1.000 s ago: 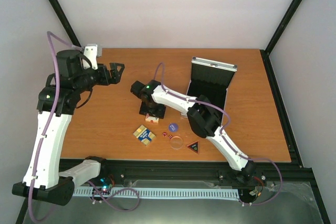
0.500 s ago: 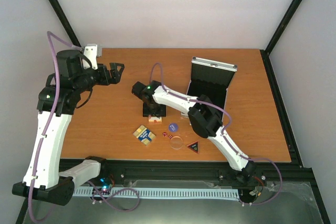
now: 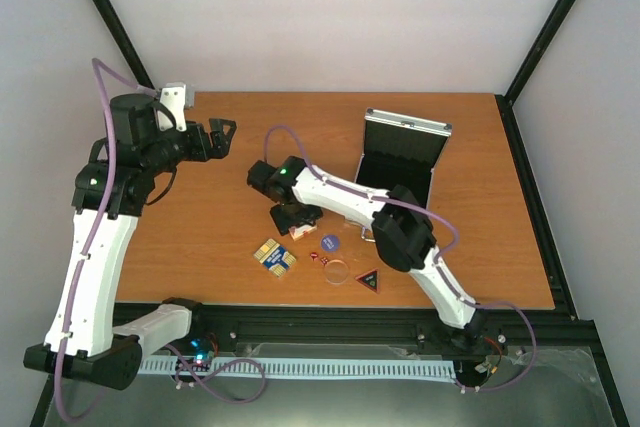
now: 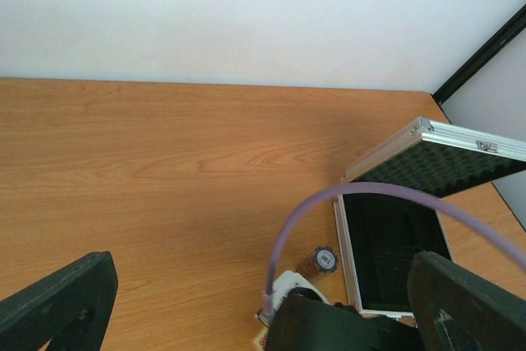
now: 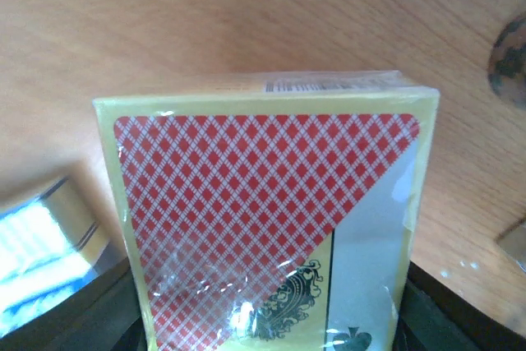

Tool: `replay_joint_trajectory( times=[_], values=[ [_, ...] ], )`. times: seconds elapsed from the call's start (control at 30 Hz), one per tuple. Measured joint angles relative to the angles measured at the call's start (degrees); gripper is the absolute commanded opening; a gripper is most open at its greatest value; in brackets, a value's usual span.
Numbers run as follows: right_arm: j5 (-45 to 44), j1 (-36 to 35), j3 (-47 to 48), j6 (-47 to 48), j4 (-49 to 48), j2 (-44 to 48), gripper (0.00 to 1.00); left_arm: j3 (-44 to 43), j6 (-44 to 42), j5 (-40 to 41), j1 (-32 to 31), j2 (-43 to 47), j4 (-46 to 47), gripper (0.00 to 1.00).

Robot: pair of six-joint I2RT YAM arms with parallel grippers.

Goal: Pack up texas hold em set

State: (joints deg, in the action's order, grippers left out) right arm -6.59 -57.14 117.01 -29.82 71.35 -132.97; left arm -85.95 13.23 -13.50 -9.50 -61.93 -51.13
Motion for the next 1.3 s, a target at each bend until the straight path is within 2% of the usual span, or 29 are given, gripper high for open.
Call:
replay_joint_trajectory(
  times=[0.33, 0.5, 0.7, 0.87, 1.07, 1.3],
  values=[
    [0.1, -2.4, -2.8, 8.4, 4.0, 18.4, 0.44, 0.0, 0.0, 0.3, 0.0, -0.8, 0.0, 1.00],
    [-7.6, -2.2, -3.6, 12.0, 9.5, 24.3, 0.44, 0.0, 0.1, 0.2, 0.0, -0.9, 0.0, 1.00],
    [-16.5, 0.7, -11.3, 16.0, 13.0, 28.0, 0.40, 0.0, 0.5, 0.1, 0.0, -0.9, 0.0, 1.00],
    [-20.9, 6.7, -18.6, 19.4, 8.5, 30.3, 0.40, 0.0, 1.2, -0.1, 0.0, -1.2, 0.0, 1.00],
    [-22.6, 15.4, -28.8, 24.3, -1.4, 36.9, 0.41, 1.0, 1.7, -0.2, 0.0, -1.4, 0.1, 1.00],
    [-20.3, 18.9, -38.0, 32.1, -12.8, 38.9, 0.42, 2.2, 1.8, 0.4, 0.0, -2.0, 0.0, 1.00]
  ],
)
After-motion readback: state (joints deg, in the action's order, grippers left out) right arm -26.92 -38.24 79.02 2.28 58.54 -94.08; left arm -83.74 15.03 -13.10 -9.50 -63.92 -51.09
